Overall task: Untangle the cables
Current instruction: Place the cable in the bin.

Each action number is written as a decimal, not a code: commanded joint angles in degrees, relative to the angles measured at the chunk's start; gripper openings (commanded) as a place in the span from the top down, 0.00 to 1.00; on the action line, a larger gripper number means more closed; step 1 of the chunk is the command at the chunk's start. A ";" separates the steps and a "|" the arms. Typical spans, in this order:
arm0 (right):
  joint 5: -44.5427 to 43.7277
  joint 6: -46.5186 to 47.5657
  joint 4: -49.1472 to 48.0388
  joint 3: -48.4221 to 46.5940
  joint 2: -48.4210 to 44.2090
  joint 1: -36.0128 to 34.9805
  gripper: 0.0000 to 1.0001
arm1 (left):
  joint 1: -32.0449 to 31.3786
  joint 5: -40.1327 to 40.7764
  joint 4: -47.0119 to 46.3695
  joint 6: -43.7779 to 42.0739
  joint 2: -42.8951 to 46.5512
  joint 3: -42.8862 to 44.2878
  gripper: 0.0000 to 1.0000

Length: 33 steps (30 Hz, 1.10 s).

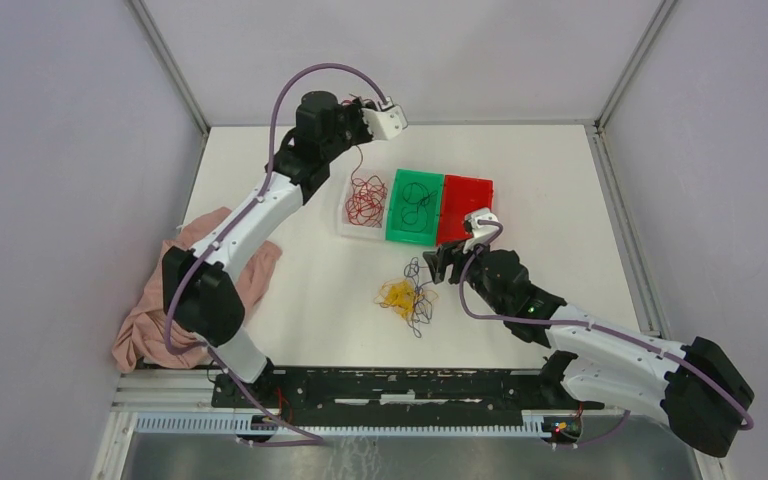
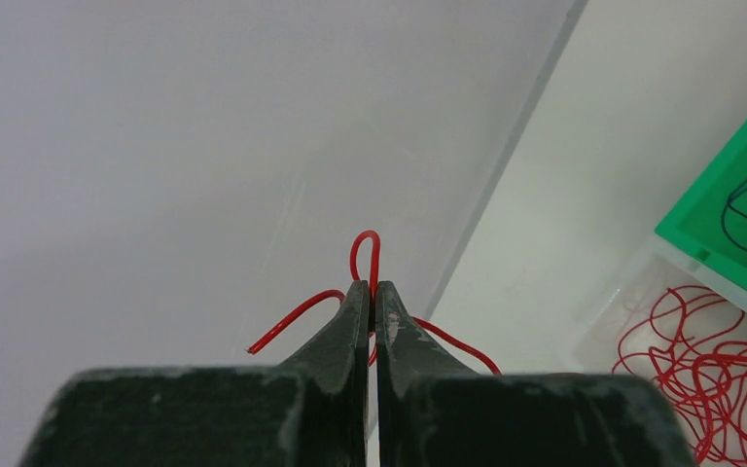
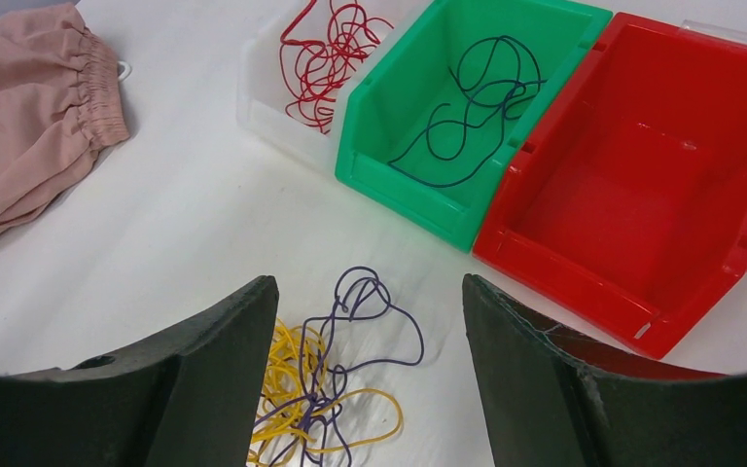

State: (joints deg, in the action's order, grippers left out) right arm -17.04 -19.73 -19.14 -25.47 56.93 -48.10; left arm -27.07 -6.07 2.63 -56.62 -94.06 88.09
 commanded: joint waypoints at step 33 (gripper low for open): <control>0.68 -2.13 -2.72 0.19 -0.33 3.18 0.25 | 1.34 -3.69 11.38 22.67 -20.56 20.92 0.97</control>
State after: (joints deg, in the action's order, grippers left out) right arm -17.17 -20.78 -18.79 -23.64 55.11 -45.19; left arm -25.74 -7.09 14.41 -38.89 -113.25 105.60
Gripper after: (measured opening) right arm 0.756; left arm 0.052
